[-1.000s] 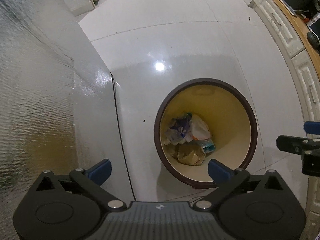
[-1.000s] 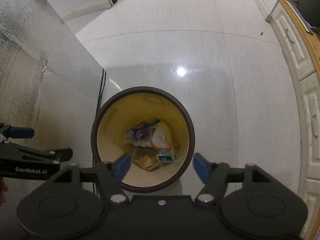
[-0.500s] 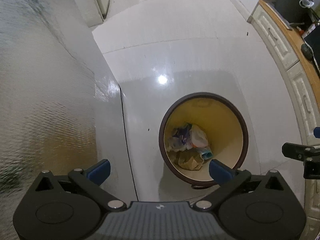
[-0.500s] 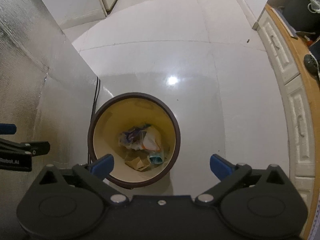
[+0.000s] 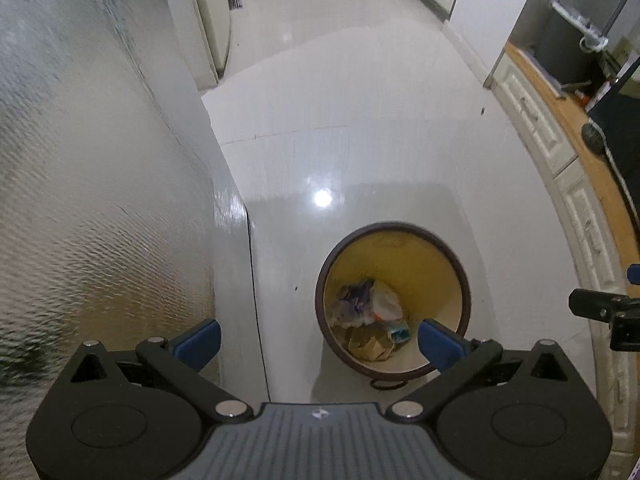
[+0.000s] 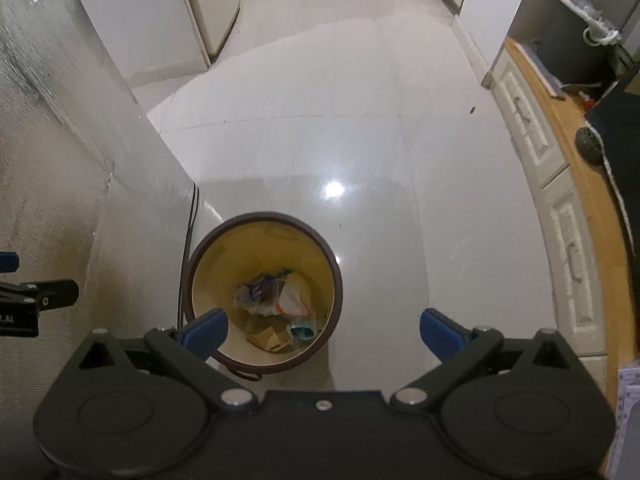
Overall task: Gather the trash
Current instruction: 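Move both grippers back from the bin toward the counter, then grasp the blue crushed can with the left gripper while the right grasps the red wrapper, then carry the blue can and red wrapper over the yellow trash bin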
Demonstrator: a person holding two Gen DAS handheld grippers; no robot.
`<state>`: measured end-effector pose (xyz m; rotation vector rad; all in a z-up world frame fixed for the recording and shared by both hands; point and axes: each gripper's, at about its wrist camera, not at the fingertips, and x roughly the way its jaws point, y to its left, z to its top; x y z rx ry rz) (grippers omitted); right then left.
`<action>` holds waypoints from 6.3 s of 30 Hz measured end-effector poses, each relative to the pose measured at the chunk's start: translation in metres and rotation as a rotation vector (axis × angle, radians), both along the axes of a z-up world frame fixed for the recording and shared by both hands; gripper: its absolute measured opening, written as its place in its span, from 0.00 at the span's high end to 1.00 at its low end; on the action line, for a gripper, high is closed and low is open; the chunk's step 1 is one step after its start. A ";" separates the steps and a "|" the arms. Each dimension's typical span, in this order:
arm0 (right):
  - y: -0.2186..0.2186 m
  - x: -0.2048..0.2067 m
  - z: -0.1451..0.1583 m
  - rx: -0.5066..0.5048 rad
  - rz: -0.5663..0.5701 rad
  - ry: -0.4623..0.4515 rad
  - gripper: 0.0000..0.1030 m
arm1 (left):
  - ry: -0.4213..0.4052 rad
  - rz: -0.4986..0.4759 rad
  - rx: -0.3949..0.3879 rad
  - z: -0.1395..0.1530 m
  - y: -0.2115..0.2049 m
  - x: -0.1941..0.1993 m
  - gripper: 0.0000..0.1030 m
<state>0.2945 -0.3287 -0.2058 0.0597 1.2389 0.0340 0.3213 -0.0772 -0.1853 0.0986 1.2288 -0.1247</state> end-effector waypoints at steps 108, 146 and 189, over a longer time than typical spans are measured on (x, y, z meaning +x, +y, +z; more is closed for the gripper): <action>0.498 0.005 0.199 0.943 0.533 -0.392 0.91 | -0.585 0.524 -0.585 0.217 0.500 -0.186 0.01; 0.387 -0.082 0.214 0.804 0.549 -0.412 0.99 | -0.501 0.343 -0.337 0.234 0.399 -0.220 0.67; 0.442 -0.089 0.234 0.407 0.854 -0.571 0.48 | -0.616 0.409 0.023 0.245 0.378 -0.247 0.72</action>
